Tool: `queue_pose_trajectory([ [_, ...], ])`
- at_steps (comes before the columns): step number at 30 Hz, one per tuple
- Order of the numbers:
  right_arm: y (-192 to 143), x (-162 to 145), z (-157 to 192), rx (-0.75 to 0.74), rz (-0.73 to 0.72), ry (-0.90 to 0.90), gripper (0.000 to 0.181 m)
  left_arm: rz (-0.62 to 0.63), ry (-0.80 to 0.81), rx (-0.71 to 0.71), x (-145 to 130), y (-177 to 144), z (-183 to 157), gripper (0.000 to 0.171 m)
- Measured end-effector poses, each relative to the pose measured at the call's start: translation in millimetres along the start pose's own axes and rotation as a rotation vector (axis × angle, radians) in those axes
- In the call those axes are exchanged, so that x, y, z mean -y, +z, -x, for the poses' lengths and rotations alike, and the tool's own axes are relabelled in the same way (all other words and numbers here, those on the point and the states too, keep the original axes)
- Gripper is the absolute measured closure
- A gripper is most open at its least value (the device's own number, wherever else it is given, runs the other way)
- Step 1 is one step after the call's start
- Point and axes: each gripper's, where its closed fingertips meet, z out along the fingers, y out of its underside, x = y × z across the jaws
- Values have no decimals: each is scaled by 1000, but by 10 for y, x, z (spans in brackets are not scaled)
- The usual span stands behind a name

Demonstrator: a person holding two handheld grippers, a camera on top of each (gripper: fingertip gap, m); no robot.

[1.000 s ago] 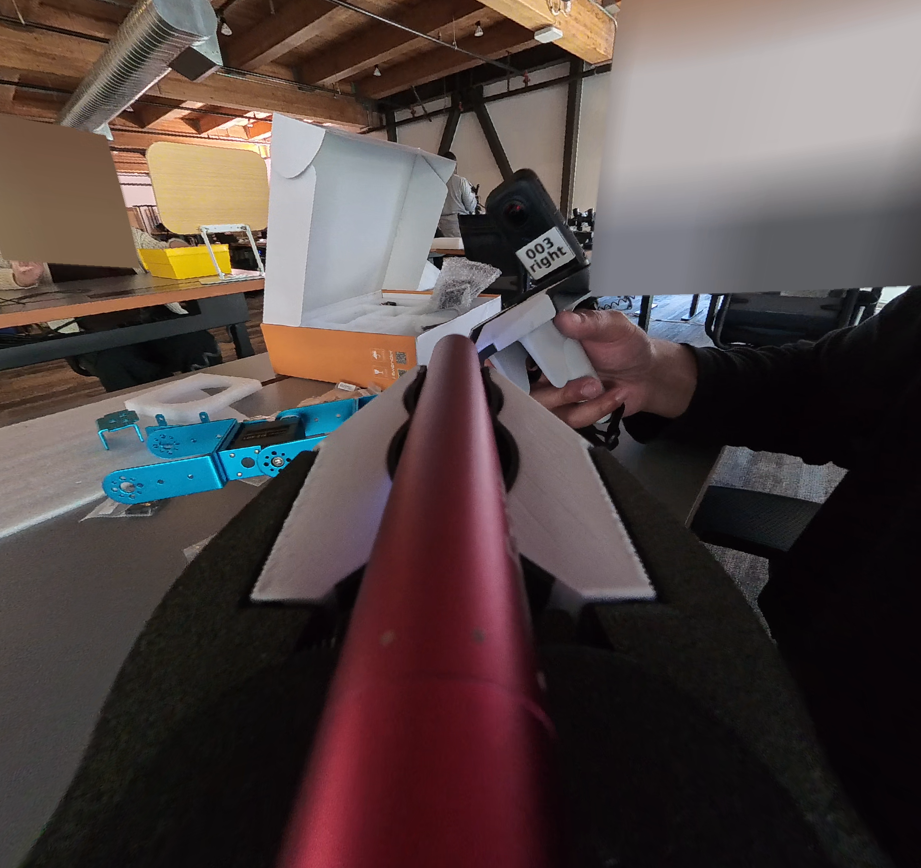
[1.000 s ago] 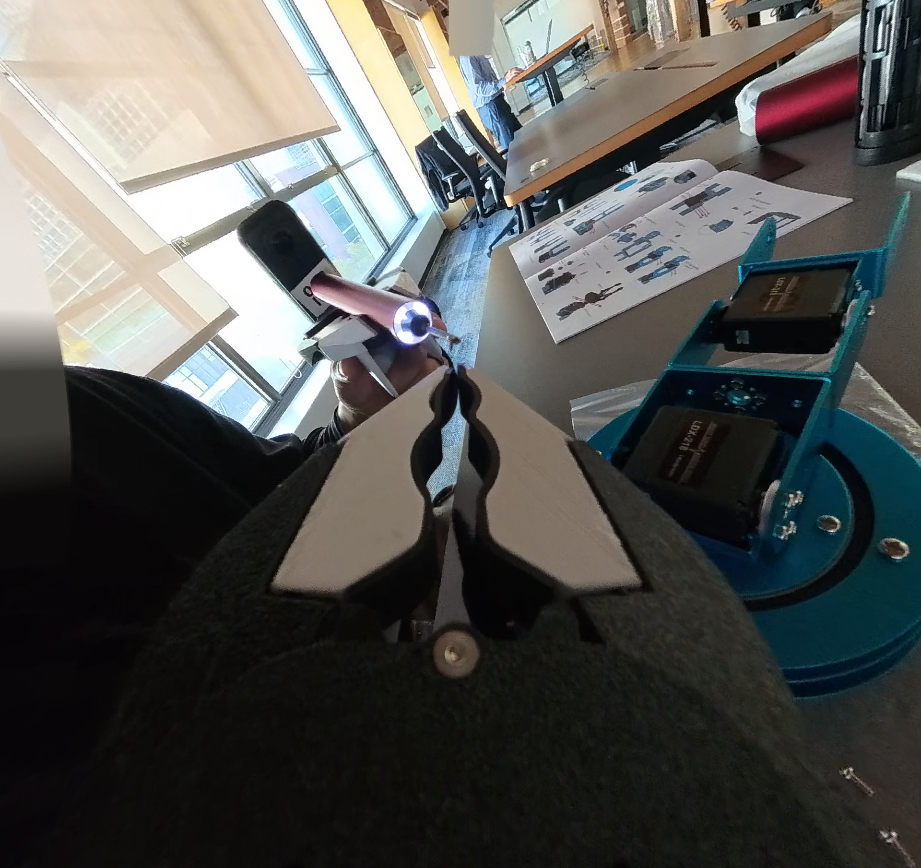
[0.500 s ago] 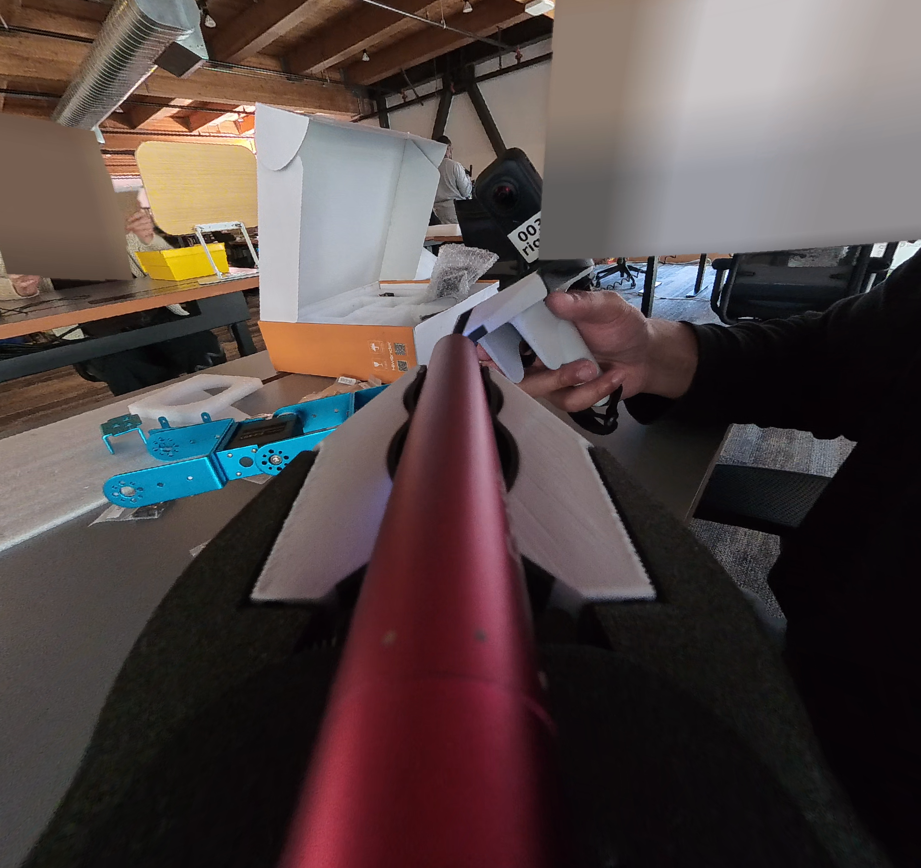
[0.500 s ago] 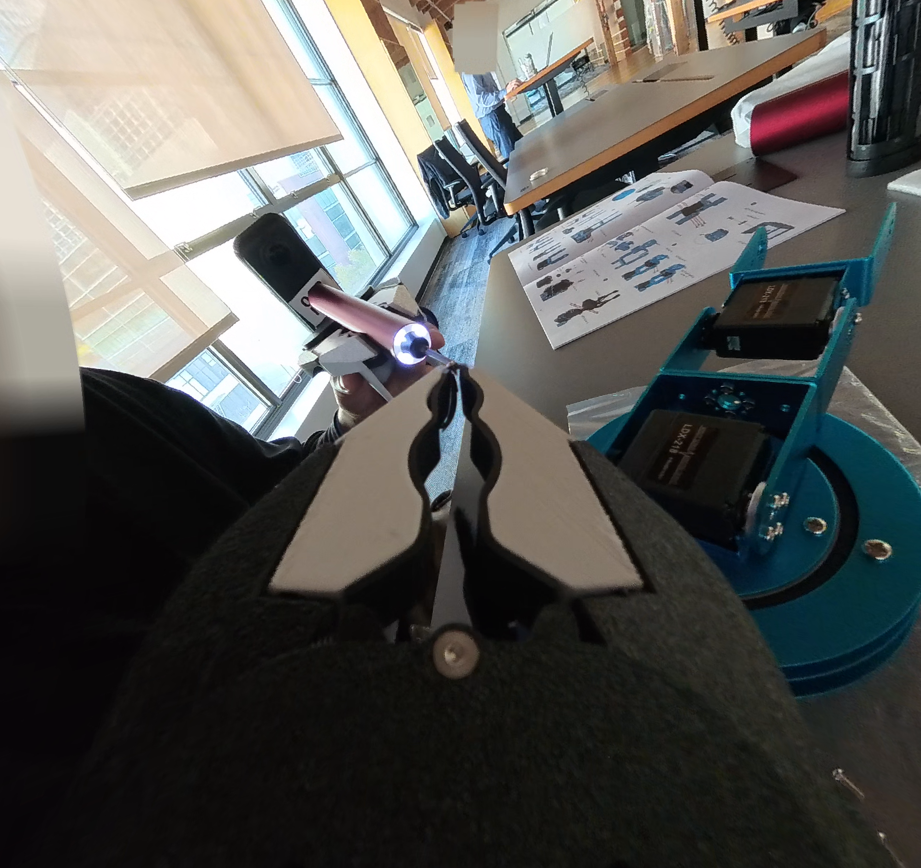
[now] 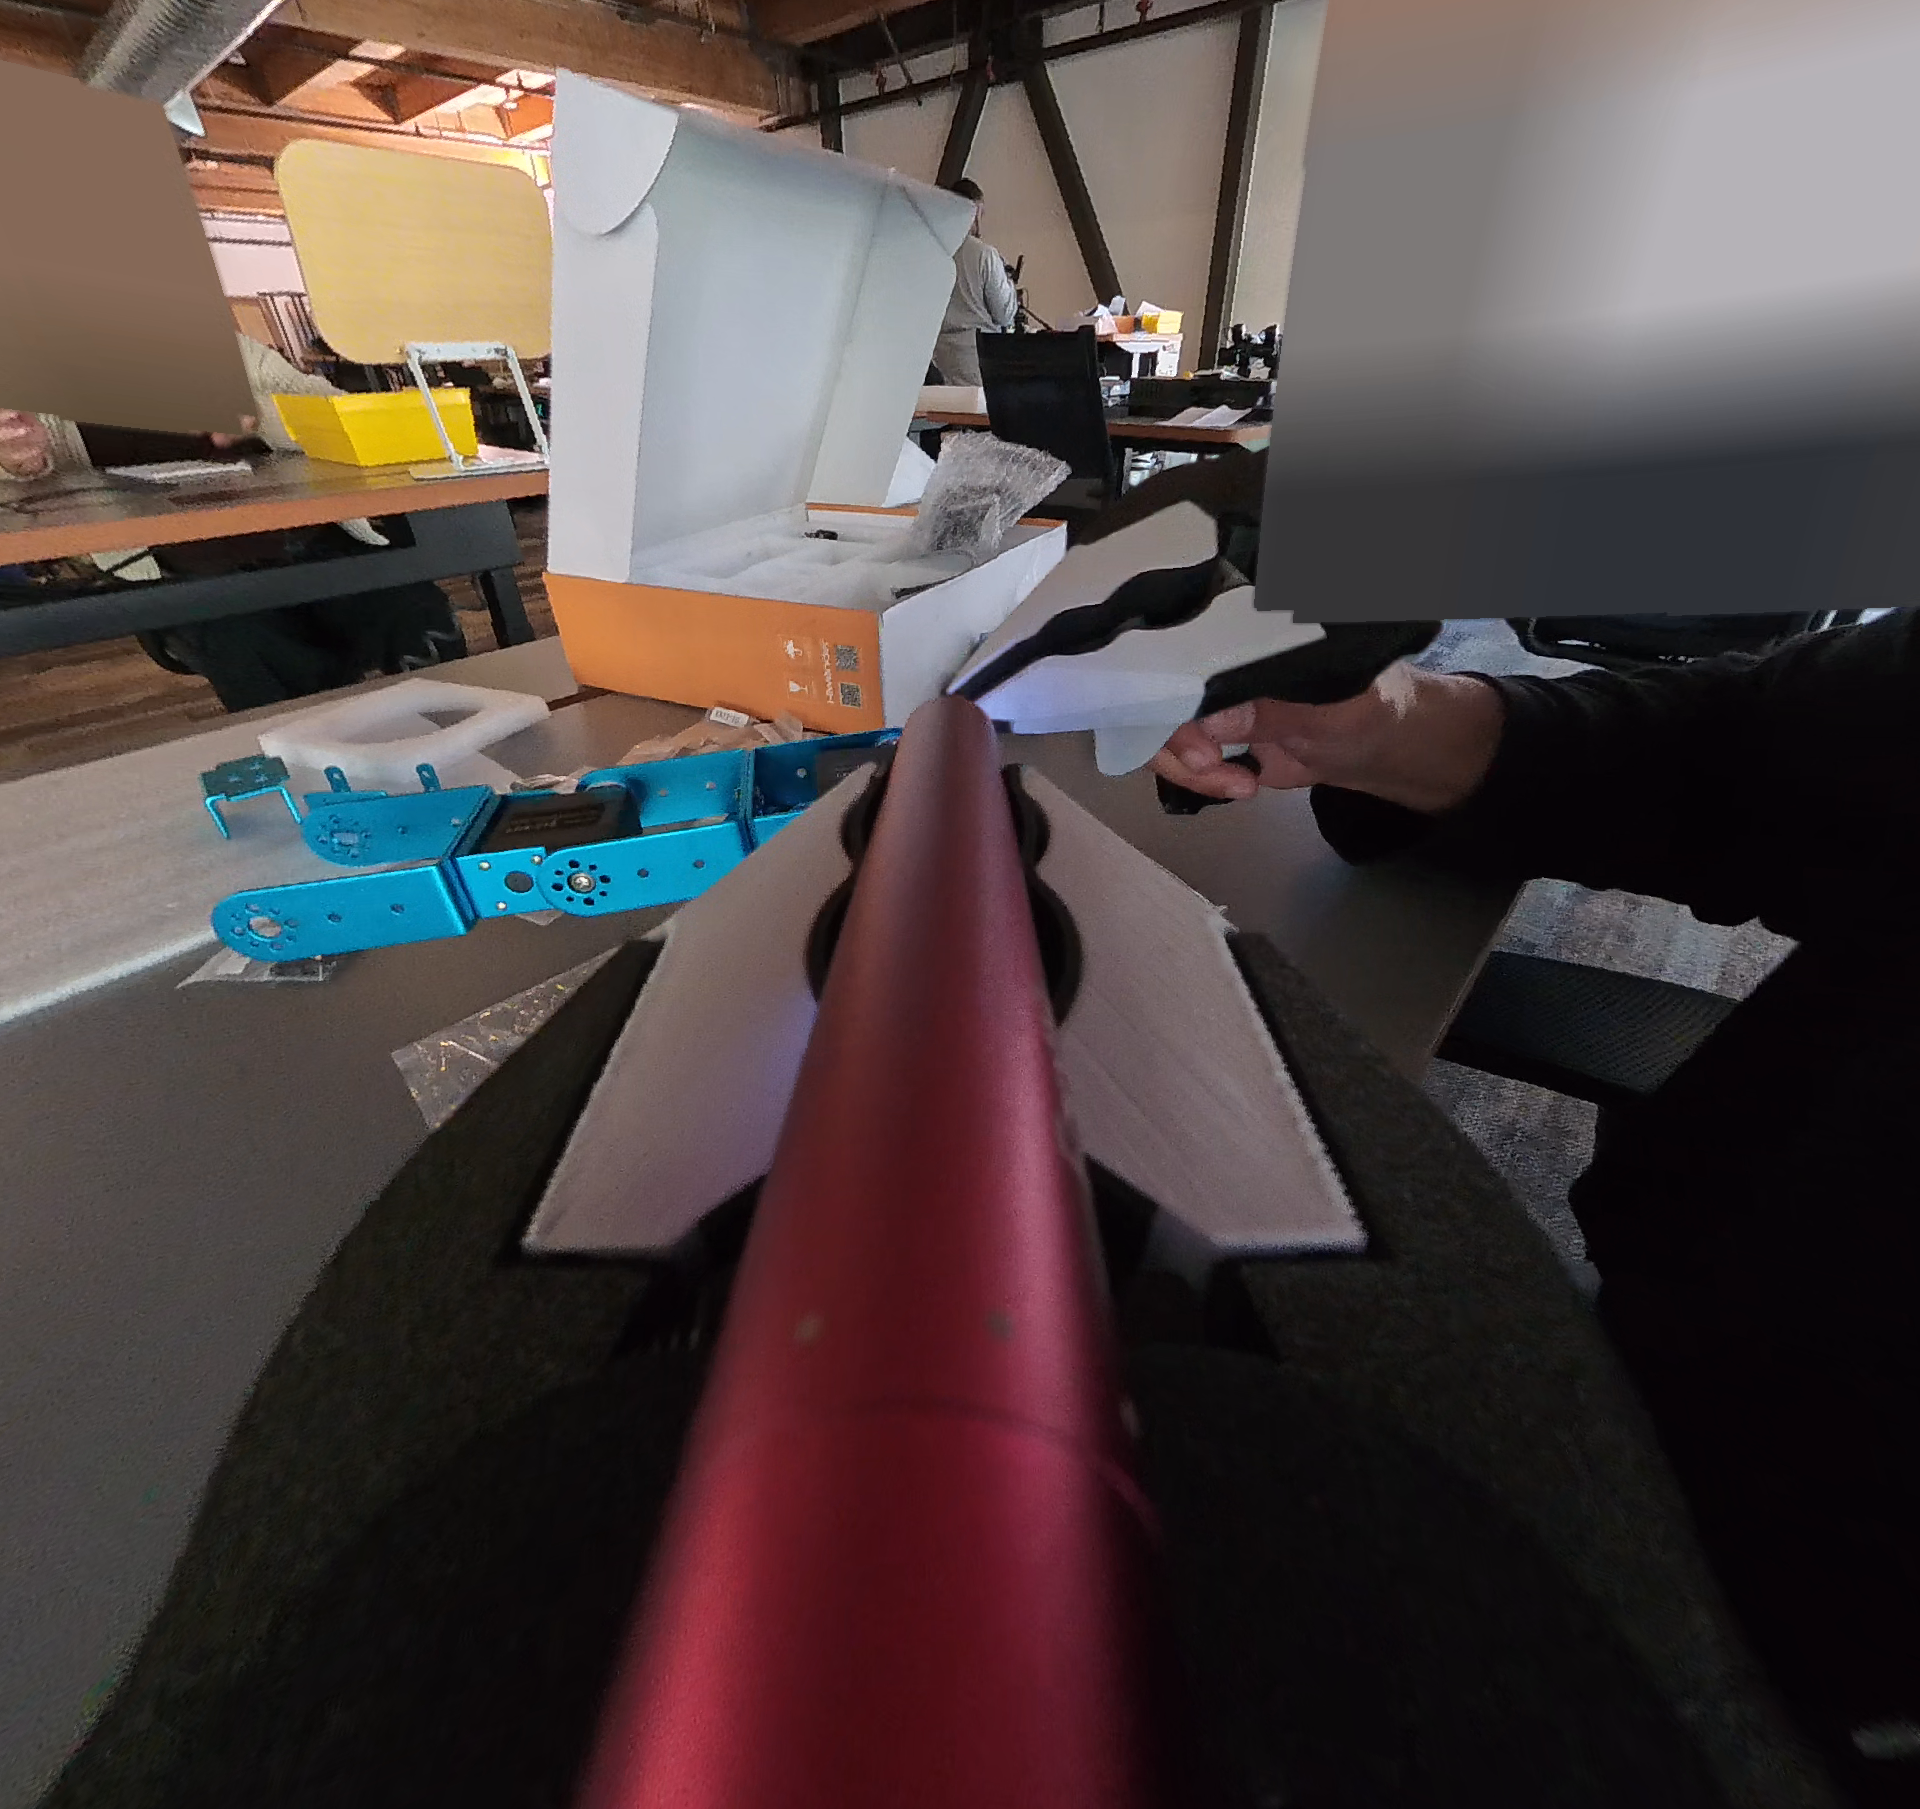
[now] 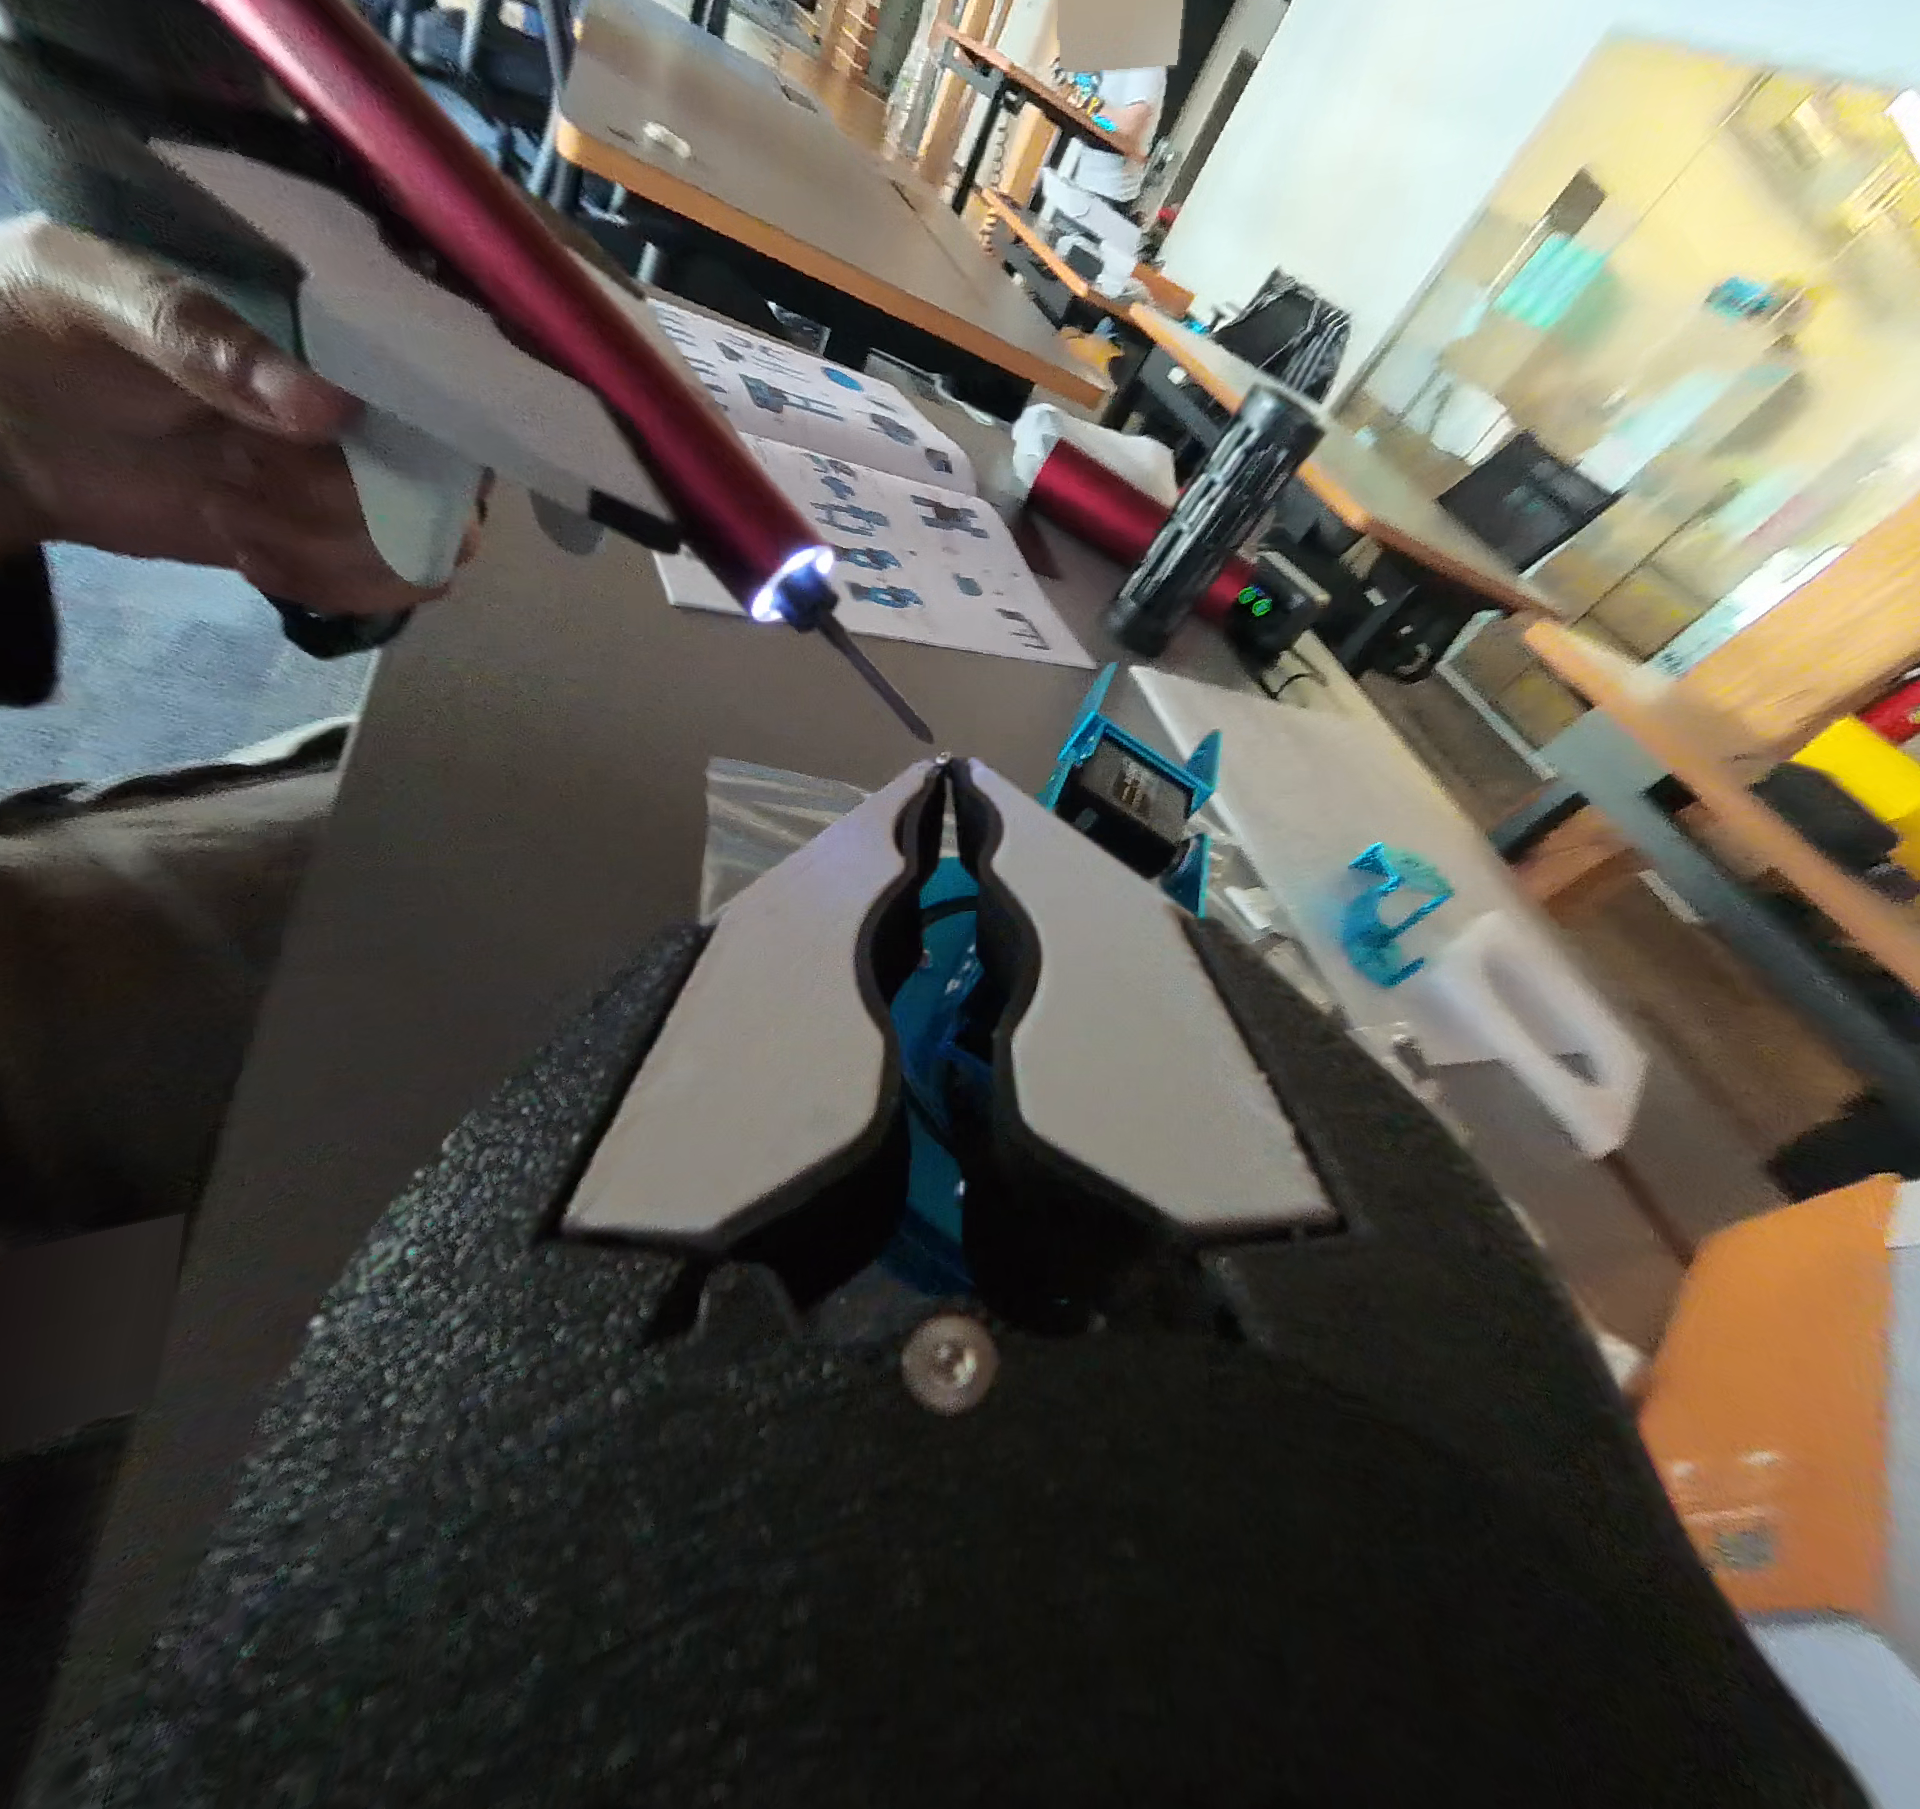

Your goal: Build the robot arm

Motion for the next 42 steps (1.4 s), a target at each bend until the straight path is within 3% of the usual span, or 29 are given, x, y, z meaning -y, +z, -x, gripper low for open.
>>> queue_pose_trajectory([
  [7,14,-40,8,-53,34,-118,181,13,-28,0,-29,13,17,151],
  [34,29,-77,47,-38,56,-135,181,47,-5,7,-82,38,-9,151],
  [42,69,-185,33,-217,162,-488,180,123,-71,82,-165,79,28,151],
])
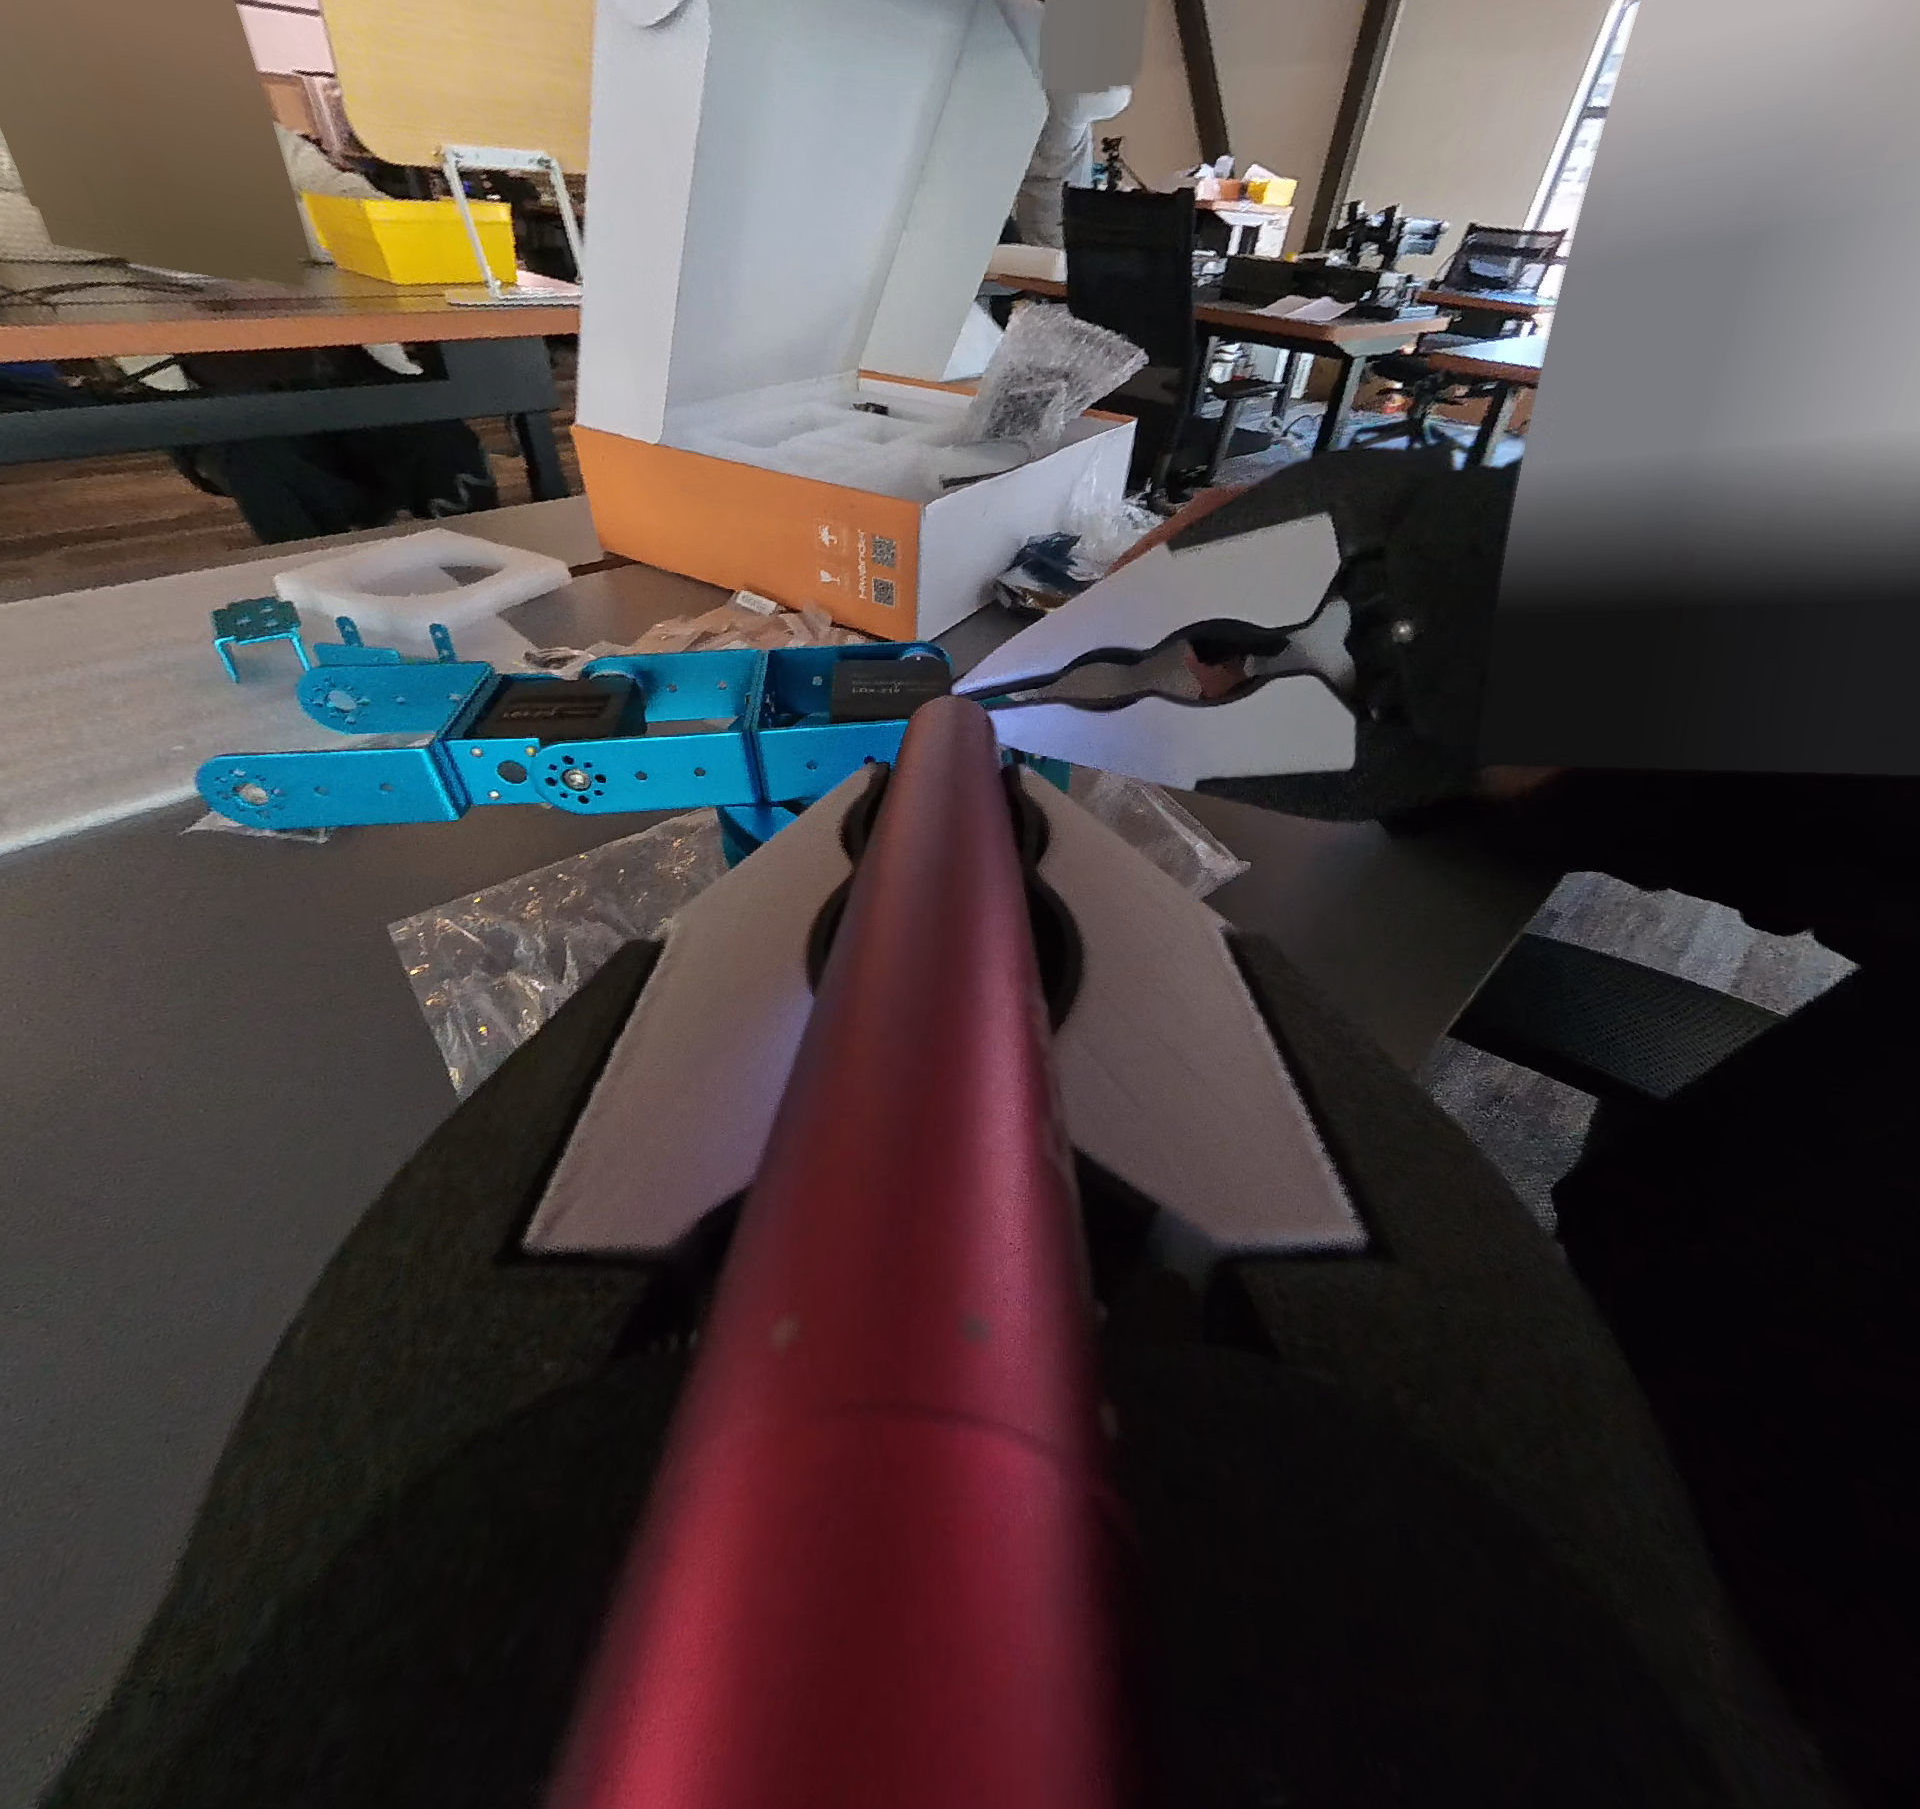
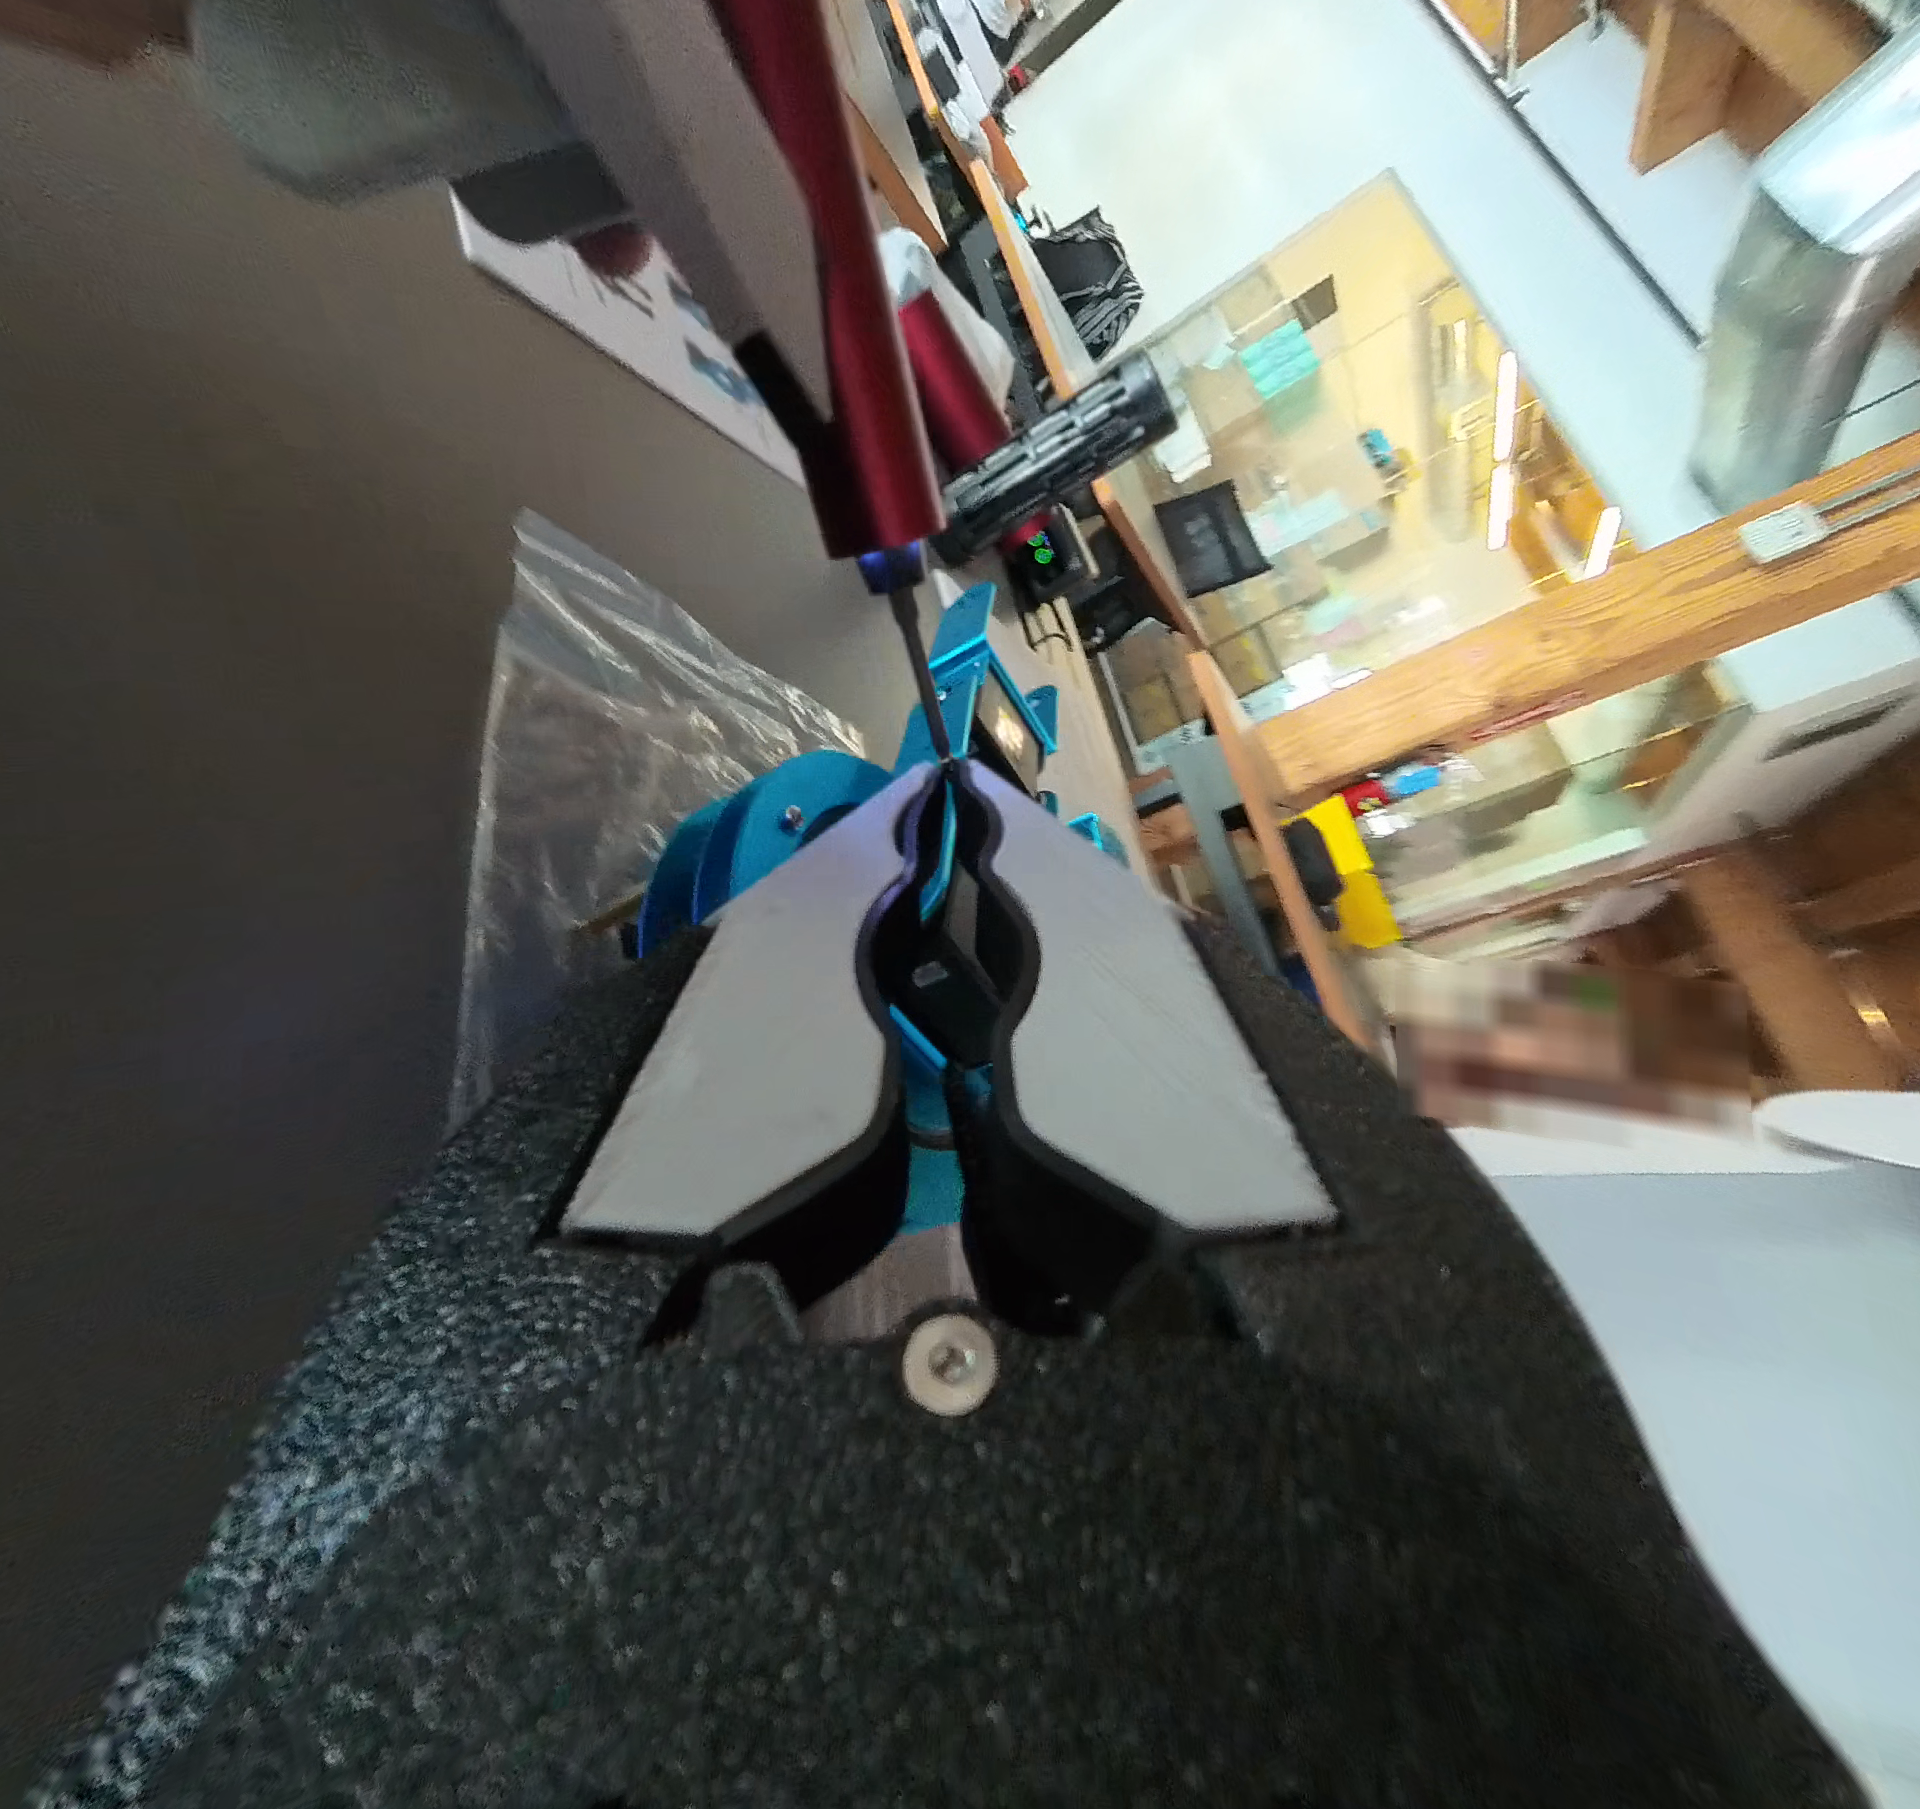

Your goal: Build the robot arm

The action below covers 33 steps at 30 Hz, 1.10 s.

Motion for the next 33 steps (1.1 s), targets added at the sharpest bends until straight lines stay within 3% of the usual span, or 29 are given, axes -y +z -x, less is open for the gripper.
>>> queue_pose_trajectory([
  [5,-9,-31,-12,-88,37,-166,181,4,-24,34,-10,43,-29,151],
  [10,-22,-1,-40,-84,20,-113,180,-14,-44,34,15,37,-7,151],
  [14,-42,22,-30,-53,-2,-52,164,-17,-48,43,3,39,22,151],
  [18,-73,-49,-76,44,-26,133,149,-17,-53,47,-28,37,35,151],
  [22,-64,-343,-325,191,-33,556,128,-49,-169,82,-152,37,102,151],
  [25,-1,-518,-310,348,-23,848,108,-91,-309,101,-251,64,122,151],
  [33,96,-527,-14,400,12,814,108,-195,-479,164,-369,116,137,151],
])
